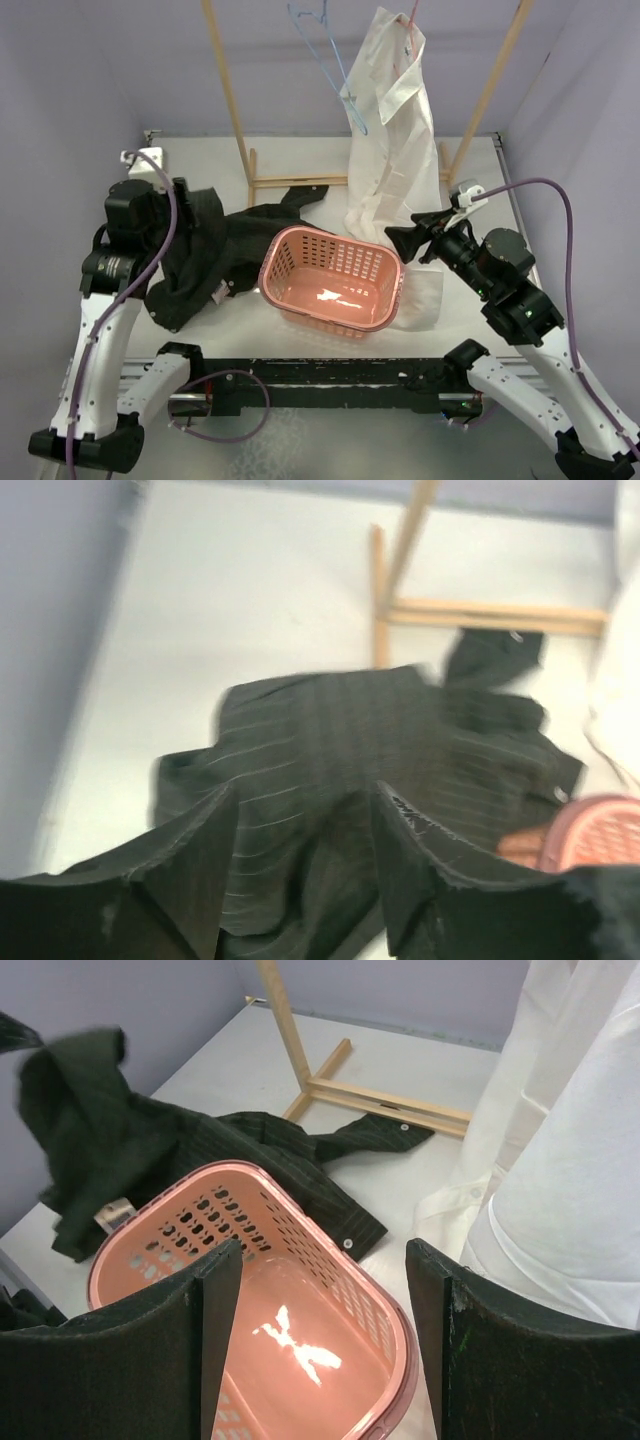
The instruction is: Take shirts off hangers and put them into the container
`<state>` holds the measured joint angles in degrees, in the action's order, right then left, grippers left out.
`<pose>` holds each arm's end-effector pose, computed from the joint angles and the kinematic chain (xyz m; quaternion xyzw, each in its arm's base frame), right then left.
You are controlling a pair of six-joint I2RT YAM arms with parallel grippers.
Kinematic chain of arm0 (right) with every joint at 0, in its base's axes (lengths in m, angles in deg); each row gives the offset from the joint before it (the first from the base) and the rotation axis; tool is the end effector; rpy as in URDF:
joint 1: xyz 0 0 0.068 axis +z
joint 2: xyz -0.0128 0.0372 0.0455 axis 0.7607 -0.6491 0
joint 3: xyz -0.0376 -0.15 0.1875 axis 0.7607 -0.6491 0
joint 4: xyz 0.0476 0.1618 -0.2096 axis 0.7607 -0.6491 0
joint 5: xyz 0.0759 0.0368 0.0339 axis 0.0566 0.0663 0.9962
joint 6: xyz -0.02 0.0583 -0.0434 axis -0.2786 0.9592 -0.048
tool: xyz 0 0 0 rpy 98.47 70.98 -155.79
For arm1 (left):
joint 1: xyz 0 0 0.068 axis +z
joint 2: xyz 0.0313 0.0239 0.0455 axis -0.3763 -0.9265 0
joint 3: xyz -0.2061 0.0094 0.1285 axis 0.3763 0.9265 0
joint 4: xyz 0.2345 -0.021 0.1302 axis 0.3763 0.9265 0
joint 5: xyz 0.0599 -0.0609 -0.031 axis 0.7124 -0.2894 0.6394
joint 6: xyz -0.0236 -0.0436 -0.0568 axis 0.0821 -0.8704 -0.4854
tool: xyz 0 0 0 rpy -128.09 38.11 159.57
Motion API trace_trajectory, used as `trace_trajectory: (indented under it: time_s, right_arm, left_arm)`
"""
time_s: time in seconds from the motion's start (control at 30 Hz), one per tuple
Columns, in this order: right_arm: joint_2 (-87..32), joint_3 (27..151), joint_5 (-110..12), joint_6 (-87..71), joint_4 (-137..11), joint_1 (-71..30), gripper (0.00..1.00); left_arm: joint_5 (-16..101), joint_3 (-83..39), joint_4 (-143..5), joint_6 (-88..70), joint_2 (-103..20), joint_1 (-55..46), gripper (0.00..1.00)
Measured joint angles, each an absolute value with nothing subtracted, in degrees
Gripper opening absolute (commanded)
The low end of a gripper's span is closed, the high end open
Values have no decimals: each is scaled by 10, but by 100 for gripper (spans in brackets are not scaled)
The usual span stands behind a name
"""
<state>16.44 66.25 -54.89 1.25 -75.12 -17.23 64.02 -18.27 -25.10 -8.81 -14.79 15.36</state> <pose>0.1672 0.1080 0.3864 -0.1090 0.6824 0.3043 0.6556 0.2081 -0.0100 0.3808 -0.0941 0.8191 0.0082 0.5658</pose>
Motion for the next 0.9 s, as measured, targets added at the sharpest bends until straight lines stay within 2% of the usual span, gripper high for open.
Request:
trace_trajectory:
  time_s: [0.07,0.1,0.23,0.37,0.63,0.9]
  right_arm:
    - [164,659,-543,13,-751,-172,69]
    - [164,657,-541,13,-752,-172,69]
    - [164,654,-538,13,-754,-172,69]
    - [170,645,-538,12,-755,-172,69]
    - [171,618,-531,15,-750,-172,68]
    - [171,601,-519,26,-732,-172,68]
  left_arm:
    - [581,-170,-258,-94,-178,154,81]
    - [555,-160,-264,-99,-192,154,89]
    - [468,-91,-306,-120,-261,153,100]
    - [435,-54,-320,-141,-332,153,99]
    - [453,-53,-346,-170,-418,153,99]
    - [585,-63,-328,-210,-521,125,99]
